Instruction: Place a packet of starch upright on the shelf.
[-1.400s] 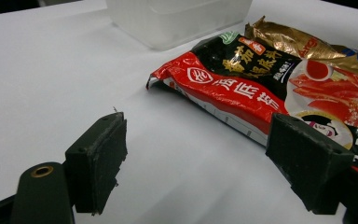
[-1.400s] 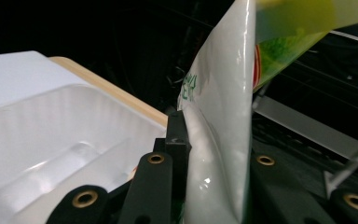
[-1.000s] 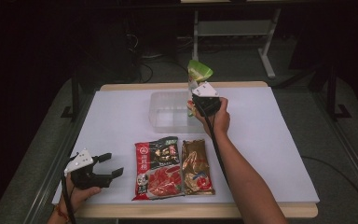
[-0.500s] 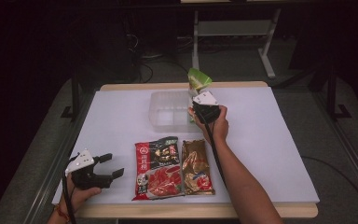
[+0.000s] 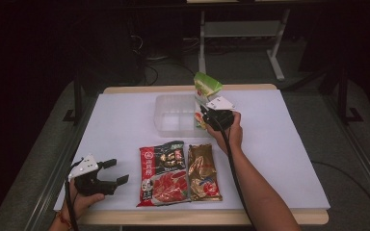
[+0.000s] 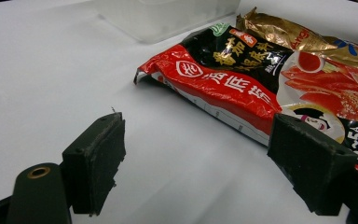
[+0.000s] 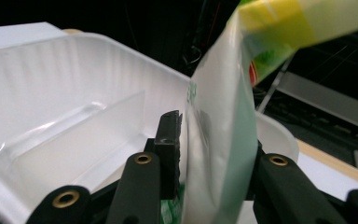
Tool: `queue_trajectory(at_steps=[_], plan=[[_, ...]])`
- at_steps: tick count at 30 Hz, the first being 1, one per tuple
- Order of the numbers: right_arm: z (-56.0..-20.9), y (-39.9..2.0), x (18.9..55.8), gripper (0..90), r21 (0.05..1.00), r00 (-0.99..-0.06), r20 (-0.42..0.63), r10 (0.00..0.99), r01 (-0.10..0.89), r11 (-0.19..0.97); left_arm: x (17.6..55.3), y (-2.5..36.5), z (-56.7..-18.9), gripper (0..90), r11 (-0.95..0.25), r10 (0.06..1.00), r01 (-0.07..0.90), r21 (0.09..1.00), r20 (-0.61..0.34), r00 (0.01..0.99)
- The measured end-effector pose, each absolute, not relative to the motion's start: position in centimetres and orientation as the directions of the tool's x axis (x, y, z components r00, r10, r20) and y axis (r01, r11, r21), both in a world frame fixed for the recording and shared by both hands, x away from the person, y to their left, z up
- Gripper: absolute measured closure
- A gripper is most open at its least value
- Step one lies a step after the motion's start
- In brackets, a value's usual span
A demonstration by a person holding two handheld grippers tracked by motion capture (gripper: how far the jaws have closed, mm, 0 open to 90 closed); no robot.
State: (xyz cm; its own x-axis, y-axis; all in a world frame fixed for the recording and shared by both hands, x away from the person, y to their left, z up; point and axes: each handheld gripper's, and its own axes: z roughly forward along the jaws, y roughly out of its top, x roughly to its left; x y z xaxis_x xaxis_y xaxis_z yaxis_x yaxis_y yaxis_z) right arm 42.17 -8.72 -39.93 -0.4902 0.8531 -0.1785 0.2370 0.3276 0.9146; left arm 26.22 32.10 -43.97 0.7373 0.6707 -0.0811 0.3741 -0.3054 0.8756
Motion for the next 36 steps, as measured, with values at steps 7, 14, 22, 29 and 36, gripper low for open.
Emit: queue_trajectory(at_steps=[7, 14, 22, 29, 36], plan=[[-40.3, -9.4, 42.1, 78.2, 0.868, -0.55, -0.207, 0.809, 0.278, 0.411, 26.3, 31.9, -44.1, 18.7, -0.321, 0.664, 0.376, 0.869, -0.077, 0.744], [-40.6, -9.5, 41.9, 78.3, 0.869, -0.552, -0.209, 0.807, 0.274, 0.412, 26.3, 31.9, -44.1, 18.7, -0.316, 0.665, 0.381, 0.869, -0.083, 0.742], [-40.8, -9.8, 41.9, 77.2, 0.868, -0.565, -0.21, 0.798, 0.268, 0.418, 26.4, 31.9, -44.2, 18.7, -0.305, 0.684, 0.387, 0.87, -0.083, 0.725], [-40.8, -9.9, 42.0, 75.7, 0.867, -0.572, -0.202, 0.795, 0.272, 0.417, 26.4, 32.0, -44.3, 18.8, -0.31, 0.685, 0.385, 0.869, -0.077, 0.725], [-40.5, -10.3, 41.8, 71.1, 0.864, -0.588, -0.195, 0.785, 0.276, 0.422, 26.4, 31.9, -44.2, 18.9, -0.317, 0.687, 0.384, 0.867, -0.069, 0.723]])
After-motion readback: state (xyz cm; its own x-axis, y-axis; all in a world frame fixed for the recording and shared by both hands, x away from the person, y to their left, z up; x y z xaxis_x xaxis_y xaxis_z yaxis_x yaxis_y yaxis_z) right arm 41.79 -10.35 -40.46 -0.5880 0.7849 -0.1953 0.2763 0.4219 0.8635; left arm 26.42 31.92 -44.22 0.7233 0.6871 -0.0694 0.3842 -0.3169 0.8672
